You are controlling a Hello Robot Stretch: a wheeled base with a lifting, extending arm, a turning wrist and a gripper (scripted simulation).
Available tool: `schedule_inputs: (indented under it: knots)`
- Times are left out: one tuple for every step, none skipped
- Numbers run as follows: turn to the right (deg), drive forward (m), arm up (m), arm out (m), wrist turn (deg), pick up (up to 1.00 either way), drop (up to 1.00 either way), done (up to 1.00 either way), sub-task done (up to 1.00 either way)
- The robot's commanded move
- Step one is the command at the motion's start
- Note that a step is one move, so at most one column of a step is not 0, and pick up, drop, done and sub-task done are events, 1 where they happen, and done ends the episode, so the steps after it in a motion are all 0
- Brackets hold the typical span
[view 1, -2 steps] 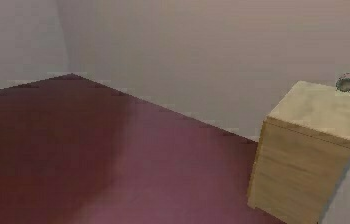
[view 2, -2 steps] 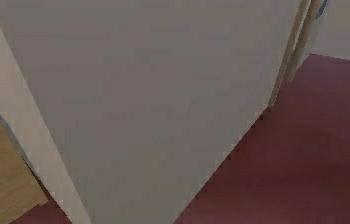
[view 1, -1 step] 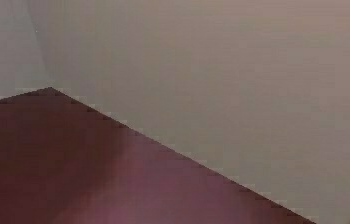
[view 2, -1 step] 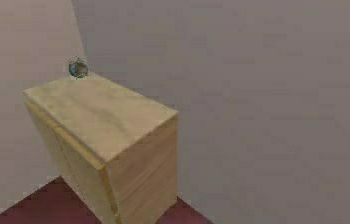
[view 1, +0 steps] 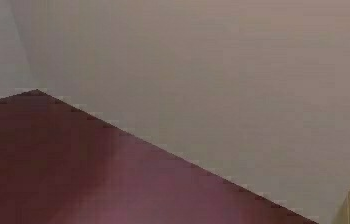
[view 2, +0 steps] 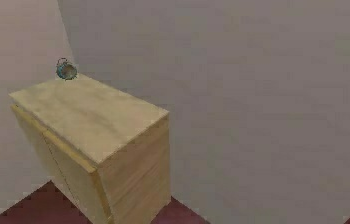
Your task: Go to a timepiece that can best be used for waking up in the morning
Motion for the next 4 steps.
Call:
schedule_inputs:
  knots:
    - [-45.0, 0.00, 0.00, 0.00, 0.0, 0.00, 0.00, 0.00, 0.00]
    - [-42.0, 0.00, 0.00, 0.00, 0.0, 0.00, 0.00, 0.00, 0.00]
    - [0.0, 0.05, 0.00, 0.00, 0.0, 0.00, 0.00, 0.00, 0.00]
    - [45.0, 0.00, 0.00, 0.00, 0.0, 0.00, 0.00, 0.00, 0.00]
